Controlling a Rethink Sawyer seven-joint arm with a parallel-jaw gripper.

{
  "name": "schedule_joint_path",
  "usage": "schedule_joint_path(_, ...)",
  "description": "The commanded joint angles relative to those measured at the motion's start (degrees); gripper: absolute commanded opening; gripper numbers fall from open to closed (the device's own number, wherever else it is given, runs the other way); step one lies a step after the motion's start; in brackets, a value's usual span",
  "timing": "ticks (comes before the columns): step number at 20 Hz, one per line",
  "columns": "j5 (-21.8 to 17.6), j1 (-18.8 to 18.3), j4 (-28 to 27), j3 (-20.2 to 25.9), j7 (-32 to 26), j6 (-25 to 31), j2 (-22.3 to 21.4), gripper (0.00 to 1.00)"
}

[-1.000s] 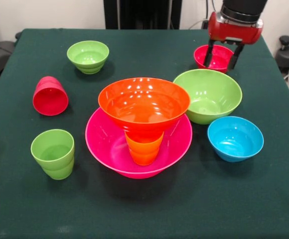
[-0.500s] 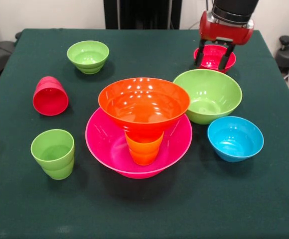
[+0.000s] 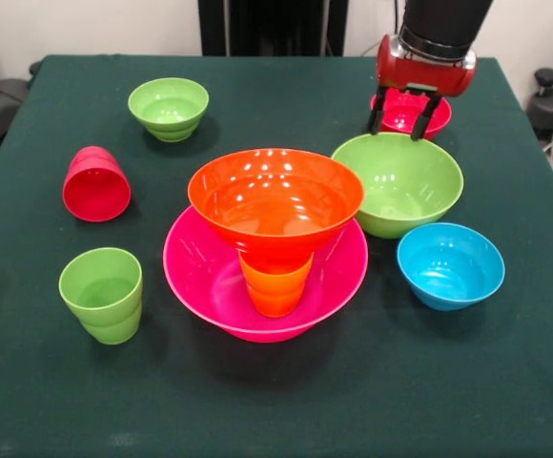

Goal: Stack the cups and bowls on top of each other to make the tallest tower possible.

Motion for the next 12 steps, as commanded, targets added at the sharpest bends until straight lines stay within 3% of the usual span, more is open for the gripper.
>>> schedule_joint_path(1,-0.60,1.18,-1.68,2.48,-0.05,-0.49,5.00,1.00)
schedule_joint_path(12,2.09,0.69,2.23,3.51,-0.48,0.99,-0.40,1.00)
